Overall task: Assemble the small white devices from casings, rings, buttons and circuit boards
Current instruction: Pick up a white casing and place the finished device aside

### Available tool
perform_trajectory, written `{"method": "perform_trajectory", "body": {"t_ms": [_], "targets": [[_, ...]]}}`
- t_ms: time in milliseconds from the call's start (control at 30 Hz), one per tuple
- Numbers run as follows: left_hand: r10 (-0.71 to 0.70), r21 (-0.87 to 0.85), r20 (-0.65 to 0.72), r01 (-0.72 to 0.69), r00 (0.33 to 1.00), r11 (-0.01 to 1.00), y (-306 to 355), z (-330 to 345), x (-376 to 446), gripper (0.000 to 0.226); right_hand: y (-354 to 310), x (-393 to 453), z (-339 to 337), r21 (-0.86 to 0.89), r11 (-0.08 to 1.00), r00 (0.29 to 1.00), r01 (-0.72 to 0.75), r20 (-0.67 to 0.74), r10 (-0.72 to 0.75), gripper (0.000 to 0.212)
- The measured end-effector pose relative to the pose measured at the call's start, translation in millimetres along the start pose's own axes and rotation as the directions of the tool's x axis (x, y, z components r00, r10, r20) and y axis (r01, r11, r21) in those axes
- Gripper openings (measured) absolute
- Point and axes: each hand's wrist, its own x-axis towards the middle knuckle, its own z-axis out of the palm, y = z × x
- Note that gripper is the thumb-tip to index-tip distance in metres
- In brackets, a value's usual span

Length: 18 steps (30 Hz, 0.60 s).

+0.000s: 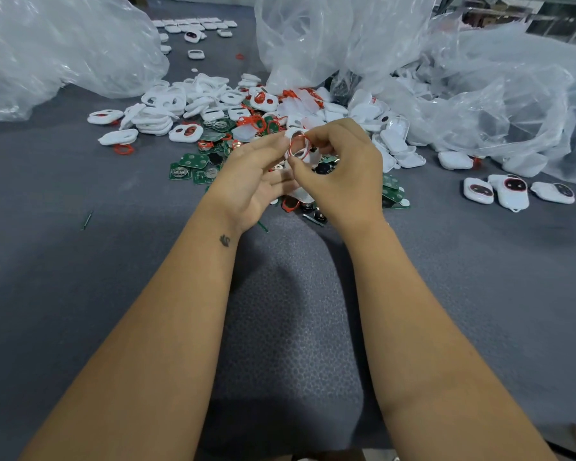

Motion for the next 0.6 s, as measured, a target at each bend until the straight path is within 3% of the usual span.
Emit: {"method": "perform_trajectory", "body": {"t_ms": [100, 267, 600], "targets": [[-0.015, -0.036, 0.049, 0.017, 0.999, 0.999, 0.0, -0.8, 0.0, 0.03, 0.1, 0.0, -0.4, 0.014, 1.0, 1.0, -0.005, -0.023, 0.005, 0.017], [0.017, 0.005, -0.037, -0.017, 0.999, 1.0, 0.5, -0.5, 2.3, 0.012, 0.6, -1.3, 1.6, 0.009, 1.0, 1.0, -0.009, 0.01, 0.008, 0.019], [0.041, 0.021, -0.046, -0.04, 0.998, 0.999, -1.1, 2.8, -0.6, 0.019, -1.6, -2.1, -0.1, -0.041, 0.999, 0.998, -0.003, 0.063, 0.006, 0.017]]}}
